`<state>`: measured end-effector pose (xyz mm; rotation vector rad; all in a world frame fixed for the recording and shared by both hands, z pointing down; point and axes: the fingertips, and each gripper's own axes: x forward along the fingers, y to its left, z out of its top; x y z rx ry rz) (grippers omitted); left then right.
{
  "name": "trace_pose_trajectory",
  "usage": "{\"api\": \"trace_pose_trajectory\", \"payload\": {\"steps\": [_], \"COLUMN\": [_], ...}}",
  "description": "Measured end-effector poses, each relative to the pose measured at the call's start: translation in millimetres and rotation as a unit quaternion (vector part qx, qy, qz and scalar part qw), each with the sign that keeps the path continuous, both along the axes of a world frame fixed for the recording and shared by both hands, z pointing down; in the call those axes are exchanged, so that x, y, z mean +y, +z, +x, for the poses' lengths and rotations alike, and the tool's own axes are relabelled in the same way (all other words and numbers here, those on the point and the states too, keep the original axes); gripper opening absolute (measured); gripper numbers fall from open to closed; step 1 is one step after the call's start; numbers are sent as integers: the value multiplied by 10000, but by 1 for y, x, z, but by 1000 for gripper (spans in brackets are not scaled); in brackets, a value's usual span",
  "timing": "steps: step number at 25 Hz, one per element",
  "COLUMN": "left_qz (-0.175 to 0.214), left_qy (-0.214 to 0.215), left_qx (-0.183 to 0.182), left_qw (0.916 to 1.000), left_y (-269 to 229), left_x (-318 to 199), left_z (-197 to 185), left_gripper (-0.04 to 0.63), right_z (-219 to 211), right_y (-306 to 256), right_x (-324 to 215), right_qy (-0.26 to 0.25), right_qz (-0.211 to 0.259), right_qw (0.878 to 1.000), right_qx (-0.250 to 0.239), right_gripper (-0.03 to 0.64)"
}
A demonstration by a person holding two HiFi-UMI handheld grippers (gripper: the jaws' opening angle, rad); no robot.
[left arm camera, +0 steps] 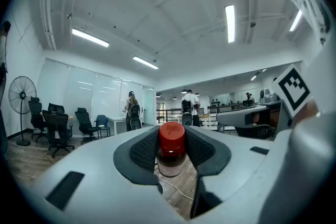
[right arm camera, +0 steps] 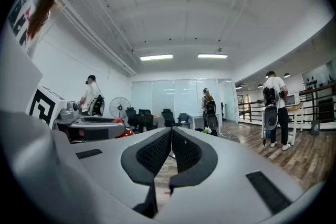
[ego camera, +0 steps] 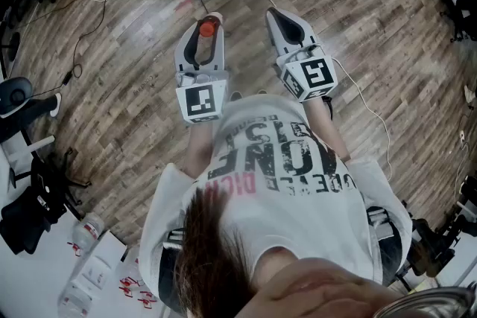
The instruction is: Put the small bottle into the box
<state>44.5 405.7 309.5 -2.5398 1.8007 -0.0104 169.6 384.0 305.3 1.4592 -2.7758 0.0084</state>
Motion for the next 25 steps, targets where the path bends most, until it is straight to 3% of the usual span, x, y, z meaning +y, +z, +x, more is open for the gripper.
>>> {"api": "trace_pose_trajectory", "payload": {"steps": [25], "left_qz": [77], "left_qy": [150], "left_qx": [-14], "left_qw": [9999], "left_y": [-3], "left_x": [0], "left_z": [-37], "left_gripper": [141], "right_z": [-29], "right_y": [-3], "right_x": [9], "right_qy": [244], "right_qz": [94], "right_qw": [9996], "right_qx": [-58], "right_gripper": [3]}}
